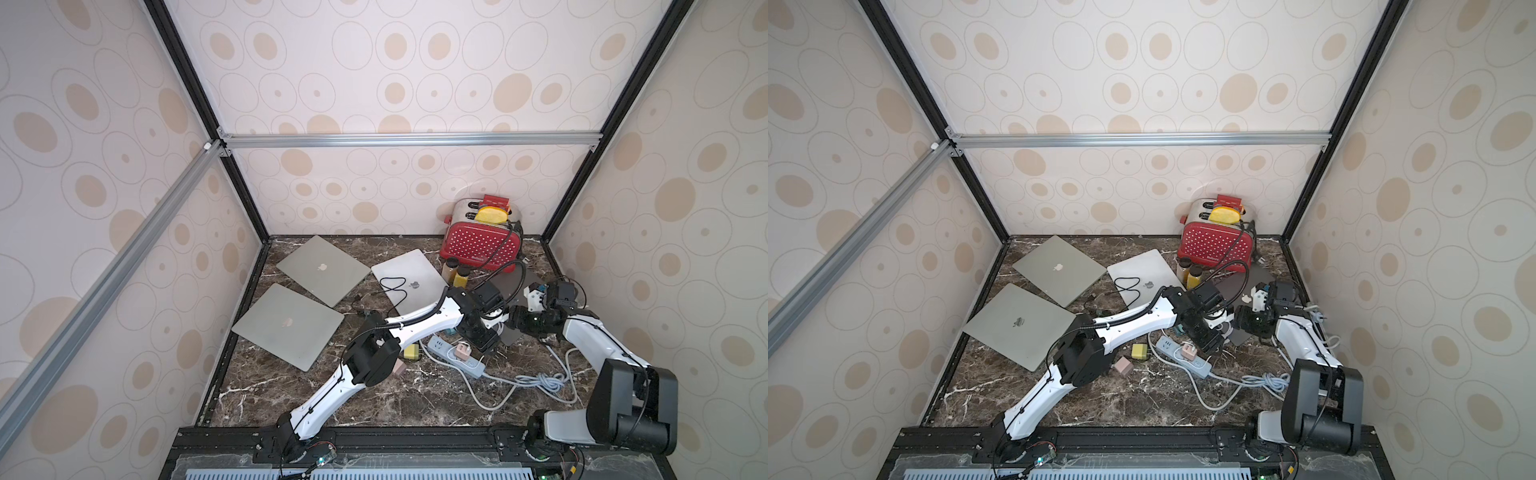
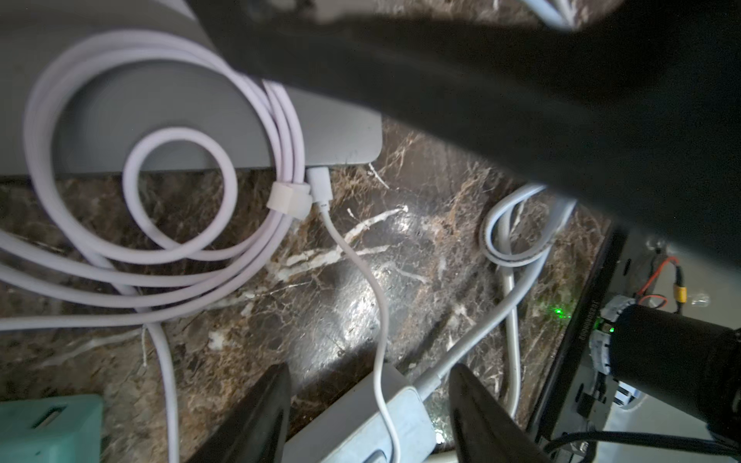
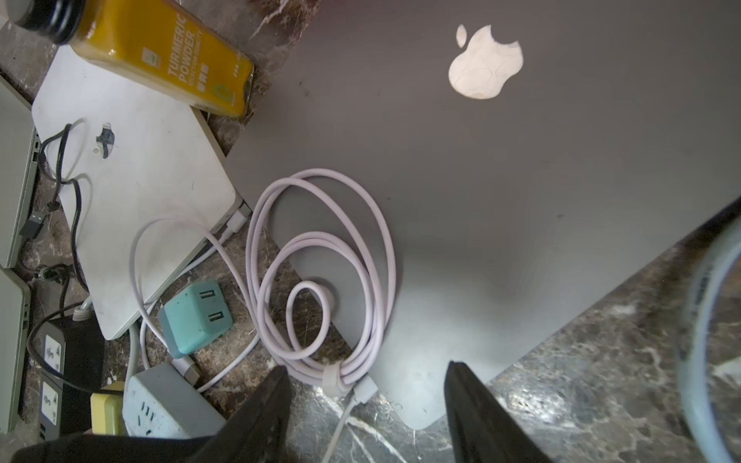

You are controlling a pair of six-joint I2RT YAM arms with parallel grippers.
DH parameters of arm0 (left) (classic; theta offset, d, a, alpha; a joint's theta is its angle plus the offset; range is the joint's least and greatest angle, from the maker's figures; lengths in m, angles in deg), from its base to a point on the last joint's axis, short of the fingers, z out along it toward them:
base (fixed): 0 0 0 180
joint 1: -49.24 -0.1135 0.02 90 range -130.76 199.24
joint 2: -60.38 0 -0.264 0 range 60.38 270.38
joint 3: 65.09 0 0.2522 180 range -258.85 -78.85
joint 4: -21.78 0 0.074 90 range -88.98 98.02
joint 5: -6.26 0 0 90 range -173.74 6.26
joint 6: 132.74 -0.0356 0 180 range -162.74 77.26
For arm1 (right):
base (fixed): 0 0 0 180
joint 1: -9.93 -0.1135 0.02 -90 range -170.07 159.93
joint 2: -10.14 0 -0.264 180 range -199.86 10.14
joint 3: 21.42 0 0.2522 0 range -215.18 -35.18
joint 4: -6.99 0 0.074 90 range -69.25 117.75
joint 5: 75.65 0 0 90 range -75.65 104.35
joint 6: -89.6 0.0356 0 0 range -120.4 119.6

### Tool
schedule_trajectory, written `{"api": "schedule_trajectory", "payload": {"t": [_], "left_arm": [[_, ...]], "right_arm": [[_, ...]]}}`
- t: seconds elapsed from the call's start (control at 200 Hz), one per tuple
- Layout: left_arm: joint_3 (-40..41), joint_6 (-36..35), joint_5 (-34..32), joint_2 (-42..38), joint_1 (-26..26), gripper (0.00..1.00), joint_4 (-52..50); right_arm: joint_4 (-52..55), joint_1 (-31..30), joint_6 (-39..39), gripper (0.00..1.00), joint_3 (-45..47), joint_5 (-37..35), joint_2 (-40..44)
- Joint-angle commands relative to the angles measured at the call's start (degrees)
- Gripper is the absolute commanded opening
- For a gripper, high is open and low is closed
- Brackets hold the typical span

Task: Unplug the laptop charger
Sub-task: Remove the charging cable from the laptop.

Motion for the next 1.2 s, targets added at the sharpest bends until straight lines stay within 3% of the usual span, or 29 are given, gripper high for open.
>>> {"api": "schedule_trajectory", "payload": {"t": [0.0,0.501,0.636,0.761,0.921,1.067,1.197], "left_arm": [[-0.03,0.39,-0.35,1.13,0.10,0.63,1.49],[-1.14,2.47,1.31,4.68,0.62,0.51,4.11],[-0.96,3.52,1.22,5.00,0.82,0.40,6.14],[-1.16,4.68,2.21,5.29,0.87,0.18,7.08],[-0.89,4.31,0.51,5.20,0.87,0.14,5.19],[3.15,3.89,0.97,3.17,0.83,0.00,5.18],[5.56,1.77,0.52,2.39,0.87,0.00,3.51]], "right_arm": [[-1.13,0.13,0.50,0.65,0.80,2.67,-1.51],[-1.28,0.04,-0.66,0.67,5.23,2.00,-1.98],[-2.44,0.06,-0.77,0.67,5.11,2.43,-3.35],[-3.15,0.05,-0.49,0.67,5.07,3.28,-4.65],[-4.30,0.07,-0.37,0.66,4.97,4.90,-6.38],[-5.51,0.05,0.06,0.66,5.26,5.91,-7.70],[-6.51,0.05,0.33,0.65,5.62,6.35,-8.25]]}}
